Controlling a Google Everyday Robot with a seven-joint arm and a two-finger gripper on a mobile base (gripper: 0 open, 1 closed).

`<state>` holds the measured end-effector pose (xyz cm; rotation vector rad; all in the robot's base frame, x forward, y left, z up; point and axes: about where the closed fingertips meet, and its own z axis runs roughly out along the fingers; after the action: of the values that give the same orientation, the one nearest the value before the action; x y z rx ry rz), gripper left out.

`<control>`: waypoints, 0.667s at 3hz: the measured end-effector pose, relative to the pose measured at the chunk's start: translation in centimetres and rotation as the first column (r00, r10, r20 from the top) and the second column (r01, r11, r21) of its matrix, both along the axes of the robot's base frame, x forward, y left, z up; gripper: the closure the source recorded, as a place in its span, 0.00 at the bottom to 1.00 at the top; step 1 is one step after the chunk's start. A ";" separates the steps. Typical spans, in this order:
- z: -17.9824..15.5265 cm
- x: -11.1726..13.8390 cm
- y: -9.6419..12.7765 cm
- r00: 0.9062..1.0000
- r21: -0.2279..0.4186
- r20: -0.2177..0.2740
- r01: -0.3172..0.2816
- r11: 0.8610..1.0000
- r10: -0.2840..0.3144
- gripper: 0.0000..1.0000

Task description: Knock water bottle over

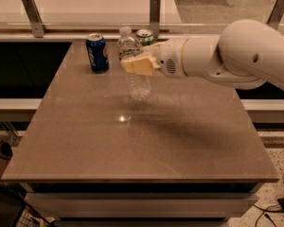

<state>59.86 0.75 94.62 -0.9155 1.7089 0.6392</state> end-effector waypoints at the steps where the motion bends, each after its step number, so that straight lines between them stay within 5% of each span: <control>1: 0.3 -0.8 -1.0 0.999 -0.107 -0.034 0.032 0.994 -0.036 1.00; 2: 0.3 -1.2 -1.6 0.995 -0.232 -0.067 0.060 0.971 -0.077 1.00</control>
Offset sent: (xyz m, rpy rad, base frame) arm -0.0105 -0.0325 -0.0063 -0.4189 0.1472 -0.1372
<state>58.70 -0.80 94.96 -0.9982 1.9020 0.4403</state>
